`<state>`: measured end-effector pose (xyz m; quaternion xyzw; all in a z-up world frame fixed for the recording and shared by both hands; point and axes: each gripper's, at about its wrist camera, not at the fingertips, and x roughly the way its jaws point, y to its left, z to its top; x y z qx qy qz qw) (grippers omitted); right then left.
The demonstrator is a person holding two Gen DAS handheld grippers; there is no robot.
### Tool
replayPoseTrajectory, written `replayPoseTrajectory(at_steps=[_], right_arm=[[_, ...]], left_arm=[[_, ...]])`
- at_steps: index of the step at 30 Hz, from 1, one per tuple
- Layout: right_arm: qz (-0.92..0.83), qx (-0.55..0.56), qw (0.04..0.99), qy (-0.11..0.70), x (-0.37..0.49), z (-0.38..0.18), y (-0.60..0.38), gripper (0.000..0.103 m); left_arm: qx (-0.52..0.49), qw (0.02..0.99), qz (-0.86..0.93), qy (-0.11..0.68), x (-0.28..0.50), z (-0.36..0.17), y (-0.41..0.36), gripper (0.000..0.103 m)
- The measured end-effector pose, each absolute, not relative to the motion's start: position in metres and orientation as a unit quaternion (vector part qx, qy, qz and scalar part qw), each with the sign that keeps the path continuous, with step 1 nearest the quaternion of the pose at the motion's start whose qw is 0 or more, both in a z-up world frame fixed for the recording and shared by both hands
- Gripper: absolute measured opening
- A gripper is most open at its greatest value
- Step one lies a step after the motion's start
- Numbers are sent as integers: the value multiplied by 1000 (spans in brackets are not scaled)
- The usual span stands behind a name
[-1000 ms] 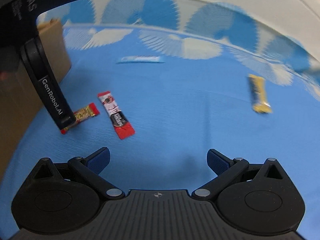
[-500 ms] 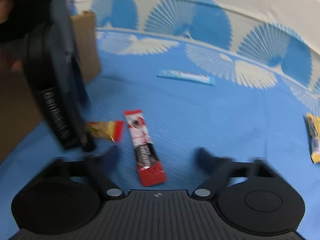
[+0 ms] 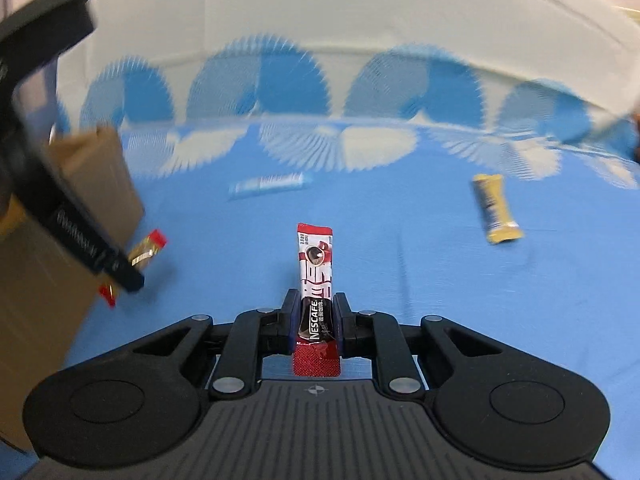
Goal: Organize snacks
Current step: 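Grasp the red-and-white Nescafe stick with the right tool while the left tool grasps the red bar, then carry the red bar with the left tool while the right tool carries the Nescafe stick to the box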
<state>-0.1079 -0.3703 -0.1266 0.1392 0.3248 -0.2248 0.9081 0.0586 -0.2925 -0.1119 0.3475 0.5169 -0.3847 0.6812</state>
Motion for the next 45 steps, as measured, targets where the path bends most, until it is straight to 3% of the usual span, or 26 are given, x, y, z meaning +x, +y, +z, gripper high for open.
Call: replayPoseTrajectory(at_steps=[10, 18, 32, 45], right_arm=[[-233, 167, 923, 258, -161, -32, -289, 19], [-181, 150, 942, 239, -185, 20, -210, 19], [-72, 122, 948, 286, -196, 39, -78, 19], [-55, 56, 952, 296, -199, 51, -34, 19]], left_arm=[[307, 728, -402, 463, -16, -19, -205, 19], [270, 764, -386, 442, -64, 12, -122, 19], [195, 820, -299, 447, -99, 20, 45, 19], [138, 842, -289, 434, -108, 29, 93, 19]])
